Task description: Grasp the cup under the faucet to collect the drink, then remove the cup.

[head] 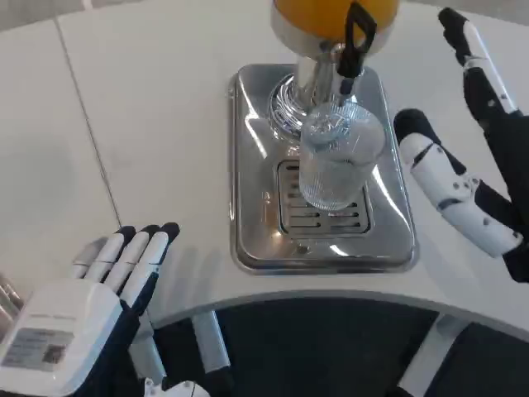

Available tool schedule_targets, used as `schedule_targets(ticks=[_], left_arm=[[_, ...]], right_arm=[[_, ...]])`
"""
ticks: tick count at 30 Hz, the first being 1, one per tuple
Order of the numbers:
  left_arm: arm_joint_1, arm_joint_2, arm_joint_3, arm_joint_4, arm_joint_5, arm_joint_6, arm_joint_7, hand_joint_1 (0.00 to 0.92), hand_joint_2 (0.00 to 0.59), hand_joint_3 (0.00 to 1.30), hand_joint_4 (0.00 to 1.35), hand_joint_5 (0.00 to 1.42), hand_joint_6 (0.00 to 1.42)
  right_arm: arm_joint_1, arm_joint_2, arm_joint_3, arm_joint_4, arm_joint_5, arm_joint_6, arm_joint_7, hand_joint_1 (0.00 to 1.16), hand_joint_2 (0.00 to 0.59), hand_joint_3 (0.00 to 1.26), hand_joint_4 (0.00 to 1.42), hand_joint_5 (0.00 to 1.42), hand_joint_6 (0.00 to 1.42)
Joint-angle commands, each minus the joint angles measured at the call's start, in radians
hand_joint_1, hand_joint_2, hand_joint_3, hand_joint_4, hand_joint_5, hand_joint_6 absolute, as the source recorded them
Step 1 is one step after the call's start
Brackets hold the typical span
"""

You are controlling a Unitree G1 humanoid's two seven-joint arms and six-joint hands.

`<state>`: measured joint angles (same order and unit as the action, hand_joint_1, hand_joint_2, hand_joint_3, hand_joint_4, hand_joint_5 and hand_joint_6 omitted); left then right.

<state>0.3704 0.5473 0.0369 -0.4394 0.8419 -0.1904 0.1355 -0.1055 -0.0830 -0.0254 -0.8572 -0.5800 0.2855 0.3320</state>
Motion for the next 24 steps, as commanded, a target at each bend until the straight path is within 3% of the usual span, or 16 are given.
schedule_targets(ticks=[1, 13, 24], left_arm=[[0.021, -0.017, -0.018, -0.014, 0.023, -0.012, -0.008, 0.000, 0.035, 0.00, 0.00, 0.00, 0.05], [0.017, -0.020, 0.000, 0.006, 0.012, -0.007, -0.008, 0.000, 0.035, 0.00, 0.00, 0.00, 0.05], [-0.005, -0.020, 0.004, 0.030, 0.003, -0.005, -0.007, 0.000, 0.036, 0.00, 0.00, 0.00, 0.06]], right_arm=[[-0.074, -0.008, 0.001, 0.061, 0.061, 0.029, -0.018, 0.13, 0.448, 0.00, 0.00, 0.00, 0.00], [-0.241, -0.042, 0.018, 0.215, 0.179, 0.018, -0.066, 0.09, 0.452, 0.00, 0.00, 0.00, 0.00], [-0.262, -0.044, 0.047, 0.245, 0.273, 0.060, -0.066, 0.10, 0.462, 0.00, 0.00, 0.00, 0.00]])
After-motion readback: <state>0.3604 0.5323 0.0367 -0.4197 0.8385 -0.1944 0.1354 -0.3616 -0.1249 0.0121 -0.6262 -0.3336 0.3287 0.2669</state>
